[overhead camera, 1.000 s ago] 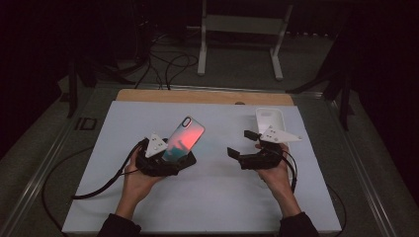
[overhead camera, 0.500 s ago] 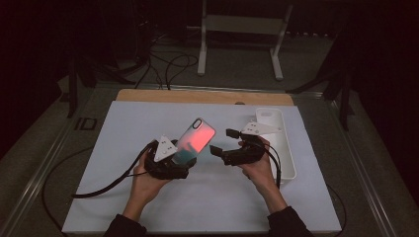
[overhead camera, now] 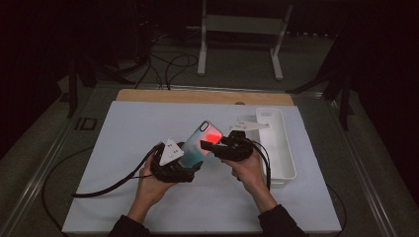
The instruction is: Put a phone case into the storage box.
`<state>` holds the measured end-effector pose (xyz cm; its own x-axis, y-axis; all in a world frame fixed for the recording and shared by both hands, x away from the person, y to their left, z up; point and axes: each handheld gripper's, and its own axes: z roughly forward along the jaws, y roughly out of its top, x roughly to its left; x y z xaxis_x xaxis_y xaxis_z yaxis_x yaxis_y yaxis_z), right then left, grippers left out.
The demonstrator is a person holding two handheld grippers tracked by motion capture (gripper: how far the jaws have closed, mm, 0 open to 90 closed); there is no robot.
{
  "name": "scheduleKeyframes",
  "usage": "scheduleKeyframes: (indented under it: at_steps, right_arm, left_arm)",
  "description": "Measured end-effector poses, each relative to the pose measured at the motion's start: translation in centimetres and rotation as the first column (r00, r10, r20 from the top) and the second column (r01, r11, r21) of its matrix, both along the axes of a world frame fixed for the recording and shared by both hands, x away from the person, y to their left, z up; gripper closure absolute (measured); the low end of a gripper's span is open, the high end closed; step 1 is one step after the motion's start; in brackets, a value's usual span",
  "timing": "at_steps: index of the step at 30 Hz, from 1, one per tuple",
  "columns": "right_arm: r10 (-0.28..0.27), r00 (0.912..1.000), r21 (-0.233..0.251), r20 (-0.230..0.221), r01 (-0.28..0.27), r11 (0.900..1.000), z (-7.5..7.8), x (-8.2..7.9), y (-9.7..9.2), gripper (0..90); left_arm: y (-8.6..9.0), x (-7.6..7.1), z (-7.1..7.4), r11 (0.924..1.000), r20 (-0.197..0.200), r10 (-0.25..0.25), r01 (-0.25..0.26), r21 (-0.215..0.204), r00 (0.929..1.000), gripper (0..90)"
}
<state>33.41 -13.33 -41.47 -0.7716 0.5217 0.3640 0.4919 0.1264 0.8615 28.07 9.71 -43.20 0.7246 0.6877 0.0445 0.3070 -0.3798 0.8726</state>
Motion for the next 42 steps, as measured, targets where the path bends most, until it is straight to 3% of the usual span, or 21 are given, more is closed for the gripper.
scheduleKeyframes:
  at_steps: [1,6,16,21,30,42]
  right_arm:
    - [0.012,0.9999,0.025,-0.011,-0.012,0.9996,0.0,0.0,0.0,70.3]
    - [0.041,0.9991,0.032,-0.008,-0.041,0.9987,0.3,-0.3,0.4,80.4]
    - [0.041,0.9986,0.027,0.034,-0.042,0.9988,0.8,-0.8,0.8,82.0]
    - [0.021,0.9987,0.020,0.046,-0.022,0.9996,0.8,-0.8,0.6,82.6]
    - [0.012,0.9978,0.011,0.066,-0.013,0.9999,1.1,-0.8,-0.2,82.9]
    - [0.059,0.9909,0.035,0.121,-0.063,0.9974,2.2,-1.7,-1.8,82.7]
  left_arm:
    - [0.0,0.0,0.0,1.0000,-0.004,0.001,-0.001,-0.003,1.0000,17.2]
    - [-0.2,0.1,-0.3,1.0000,-0.015,-0.001,0.001,0.003,0.9999,17.1]
    - [0.0,0.2,-0.3,0.9996,-0.030,-0.019,0.018,-0.020,0.9994,16.7]
    - [0.1,0.0,-0.2,0.9984,-0.022,-0.043,0.042,-0.037,0.9988,24.6]
    - [0.7,0.4,-0.1,0.9983,-0.046,-0.045,0.043,-0.040,0.9979,21.6]
    - [1.0,0.6,-0.4,0.9922,-0.096,-0.100,0.092,-0.084,0.9904,19.0]
